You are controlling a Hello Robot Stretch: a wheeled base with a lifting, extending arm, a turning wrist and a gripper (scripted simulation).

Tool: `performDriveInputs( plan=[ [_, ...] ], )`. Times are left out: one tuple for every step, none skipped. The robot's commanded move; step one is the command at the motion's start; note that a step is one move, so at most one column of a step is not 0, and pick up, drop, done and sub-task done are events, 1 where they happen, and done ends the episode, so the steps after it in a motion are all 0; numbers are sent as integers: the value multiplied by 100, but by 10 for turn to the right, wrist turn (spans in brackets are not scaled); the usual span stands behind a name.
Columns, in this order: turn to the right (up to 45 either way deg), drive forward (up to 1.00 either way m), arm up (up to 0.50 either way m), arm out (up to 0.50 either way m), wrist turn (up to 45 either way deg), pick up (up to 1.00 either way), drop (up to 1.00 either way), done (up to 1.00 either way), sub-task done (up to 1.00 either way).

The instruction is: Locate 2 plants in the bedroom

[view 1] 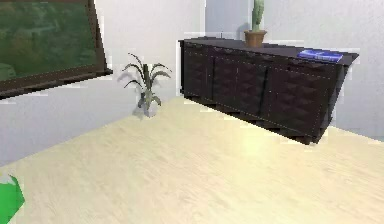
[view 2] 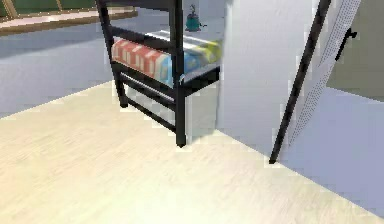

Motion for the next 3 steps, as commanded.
performDriveInputs(
  plan=[
    [0, 70, 0, 0, 0, 0, 0, 0, 0],
    [-180, 0, 0, 0, 0, 0, 0, 0, 0],
    [0, 90, 0, 0, 0, 0, 0, 0, 0]
  ],
)
